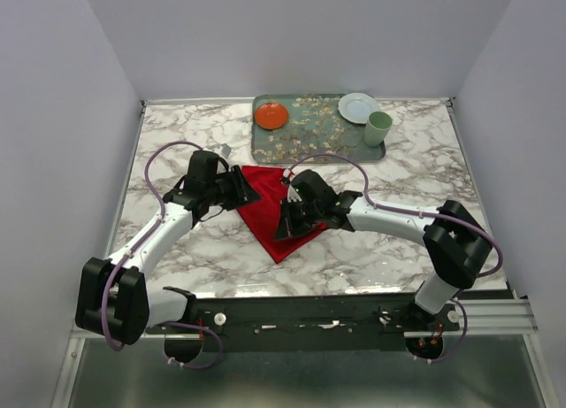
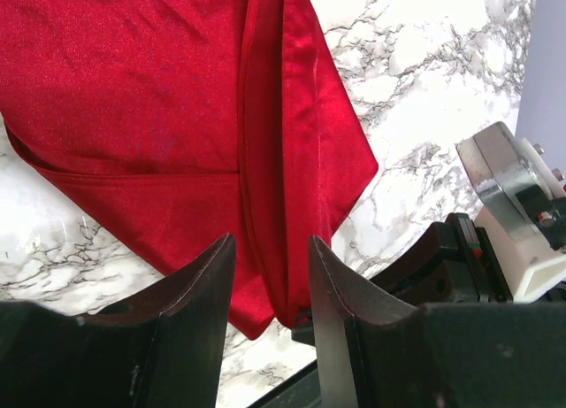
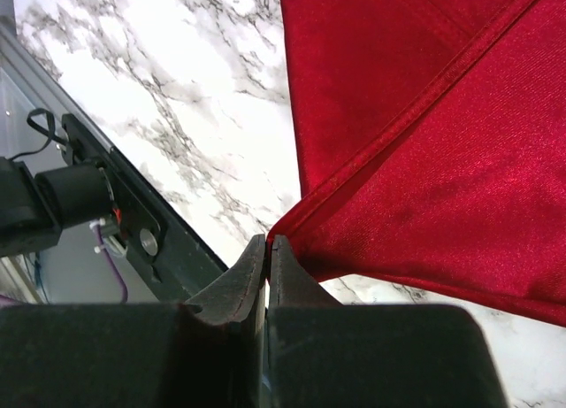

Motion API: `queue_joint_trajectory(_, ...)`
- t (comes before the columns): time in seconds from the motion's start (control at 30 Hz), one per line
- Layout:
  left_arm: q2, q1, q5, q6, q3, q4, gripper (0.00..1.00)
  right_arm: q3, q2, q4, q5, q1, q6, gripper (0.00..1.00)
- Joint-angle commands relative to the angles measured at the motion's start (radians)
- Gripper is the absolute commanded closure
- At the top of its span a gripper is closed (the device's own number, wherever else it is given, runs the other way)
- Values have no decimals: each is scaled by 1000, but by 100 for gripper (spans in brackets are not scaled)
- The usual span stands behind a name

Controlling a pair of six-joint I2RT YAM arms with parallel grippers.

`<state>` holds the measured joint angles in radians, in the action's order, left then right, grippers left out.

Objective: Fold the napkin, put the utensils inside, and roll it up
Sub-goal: Fold the napkin

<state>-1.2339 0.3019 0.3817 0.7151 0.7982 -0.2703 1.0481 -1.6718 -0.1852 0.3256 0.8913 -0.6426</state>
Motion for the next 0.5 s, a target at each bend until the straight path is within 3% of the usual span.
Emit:
queue_joint_trajectory(0.0,-15,-4,3,-11,-5,25,53,-23,33,-52,20,12,43,90)
queue_joint_trajectory(0.47,-27,-4,13,4,-44,54,53,6,17,-83,9,18,64,84)
